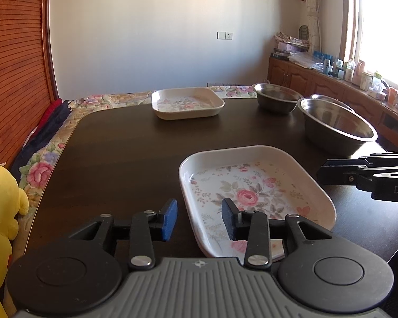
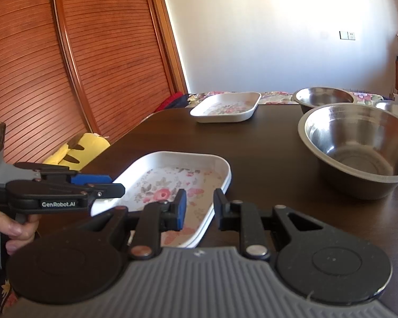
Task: Organize plates and bowls
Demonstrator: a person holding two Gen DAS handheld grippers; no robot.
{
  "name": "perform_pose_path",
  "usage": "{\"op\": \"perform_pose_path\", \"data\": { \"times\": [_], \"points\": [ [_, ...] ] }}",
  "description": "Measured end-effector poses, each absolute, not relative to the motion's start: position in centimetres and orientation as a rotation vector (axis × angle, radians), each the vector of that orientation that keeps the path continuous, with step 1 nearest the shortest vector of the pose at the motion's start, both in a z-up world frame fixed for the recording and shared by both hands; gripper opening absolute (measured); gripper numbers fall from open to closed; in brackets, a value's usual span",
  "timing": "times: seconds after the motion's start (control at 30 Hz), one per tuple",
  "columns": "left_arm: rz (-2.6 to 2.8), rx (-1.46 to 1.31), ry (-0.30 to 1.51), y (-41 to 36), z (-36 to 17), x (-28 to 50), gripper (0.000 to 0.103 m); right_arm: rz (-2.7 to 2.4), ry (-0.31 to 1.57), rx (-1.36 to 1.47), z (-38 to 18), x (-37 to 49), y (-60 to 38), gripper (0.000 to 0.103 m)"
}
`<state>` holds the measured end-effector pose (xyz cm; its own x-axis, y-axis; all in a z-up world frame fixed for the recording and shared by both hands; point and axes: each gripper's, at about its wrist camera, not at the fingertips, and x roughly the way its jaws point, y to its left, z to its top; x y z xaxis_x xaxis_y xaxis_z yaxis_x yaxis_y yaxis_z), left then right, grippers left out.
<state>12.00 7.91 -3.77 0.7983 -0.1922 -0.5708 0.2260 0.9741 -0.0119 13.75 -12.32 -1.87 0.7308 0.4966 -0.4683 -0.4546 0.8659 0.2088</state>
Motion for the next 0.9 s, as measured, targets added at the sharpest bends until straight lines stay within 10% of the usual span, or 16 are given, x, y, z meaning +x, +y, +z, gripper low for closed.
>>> {"op": "perform_pose_path", "data": {
  "times": [0.9],
  "points": [
    [-0.227,0.071,0.507,7.7,0.6,11.7,0.042,0.52,0.423,0.006,3.7,14.2,-12.5,0.027]
  ]
}}
